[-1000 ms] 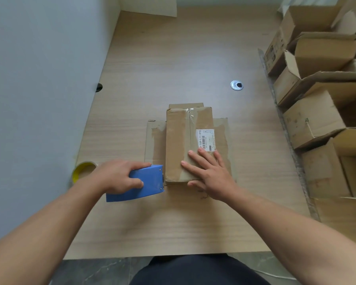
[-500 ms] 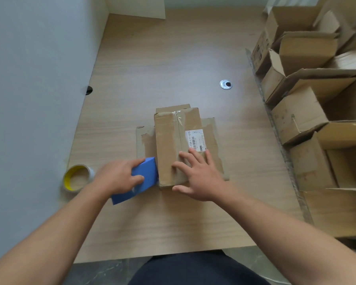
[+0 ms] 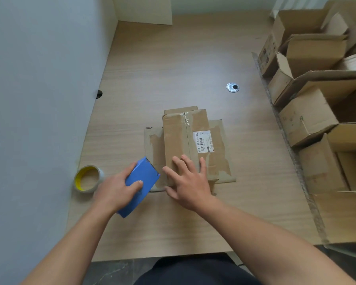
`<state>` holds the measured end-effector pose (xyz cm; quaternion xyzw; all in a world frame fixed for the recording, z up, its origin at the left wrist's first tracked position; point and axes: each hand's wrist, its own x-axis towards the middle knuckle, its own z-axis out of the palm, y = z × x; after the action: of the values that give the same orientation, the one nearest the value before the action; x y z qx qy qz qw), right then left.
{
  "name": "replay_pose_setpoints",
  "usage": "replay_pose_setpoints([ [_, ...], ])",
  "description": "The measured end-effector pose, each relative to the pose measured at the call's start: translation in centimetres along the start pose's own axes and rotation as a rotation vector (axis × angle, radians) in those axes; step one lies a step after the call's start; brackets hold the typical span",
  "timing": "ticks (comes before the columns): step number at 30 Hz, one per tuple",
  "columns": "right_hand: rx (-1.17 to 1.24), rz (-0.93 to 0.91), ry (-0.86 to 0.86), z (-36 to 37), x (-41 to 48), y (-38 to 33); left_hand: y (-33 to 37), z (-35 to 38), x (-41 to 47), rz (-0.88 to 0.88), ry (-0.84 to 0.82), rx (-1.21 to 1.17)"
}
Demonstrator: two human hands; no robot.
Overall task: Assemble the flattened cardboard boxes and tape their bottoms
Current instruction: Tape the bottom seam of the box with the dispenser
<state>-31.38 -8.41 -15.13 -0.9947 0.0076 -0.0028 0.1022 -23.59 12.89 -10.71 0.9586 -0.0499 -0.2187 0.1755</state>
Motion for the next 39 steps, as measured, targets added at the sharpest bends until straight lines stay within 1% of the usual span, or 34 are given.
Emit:
replay_pose_setpoints([
  [5,0.015,0.090,0.002,0.1,0.3,-0.9,-0.5,-1.2,-0.2,-0.015,0.025,-0.060],
  [9,0.066,0.154,-0.071,0.1,0.0,-0.8,-0.5,-1.7,-0.1,-0.002,0.041,-0.092],
  [12,0.062,0.128,-0.101,-0.1,-0.5,0.5,-0.4,-1.7,-0.1,0.029,0.039,-0.105],
  [16,0.103,0.185,-0.173,-1.0,-1.3,1.9,0.2,-1.7,0.1,0.075,0.023,-0.102],
  [20,0.056,0.101,-0.287,-2.1,-3.1,4.0,0.7,-2.0,0.3,0.113,0.015,-0.076],
  [21,0.053,0.093,-0.291,-2.7,-3.5,4.7,0.8,-2.2,0.4,0.122,0.021,-0.079],
  [23,0.036,0.142,-0.274,-4.1,-3.3,5.6,0.9,-2.5,0.5,0.133,0.027,-0.095],
  [26,-0.016,0.210,-0.242,-5.3,-0.9,4.6,0.9,-2.9,0.4,0.146,0.033,-0.104],
  [30,-0.021,0.237,-0.198,-4.1,0.8,1.7,0.8,-3.2,-0.1,0.159,0.036,-0.150],
  [35,-0.063,0.372,-0.218,-2.8,1.9,0.3,-0.1,-3.0,-0.7,0.134,0.027,-0.147],
  [39,-0.073,0.321,-0.248,-2.9,2.9,-0.1,-1.2,-3.1,-0.4,0.083,0.048,-0.158],
])
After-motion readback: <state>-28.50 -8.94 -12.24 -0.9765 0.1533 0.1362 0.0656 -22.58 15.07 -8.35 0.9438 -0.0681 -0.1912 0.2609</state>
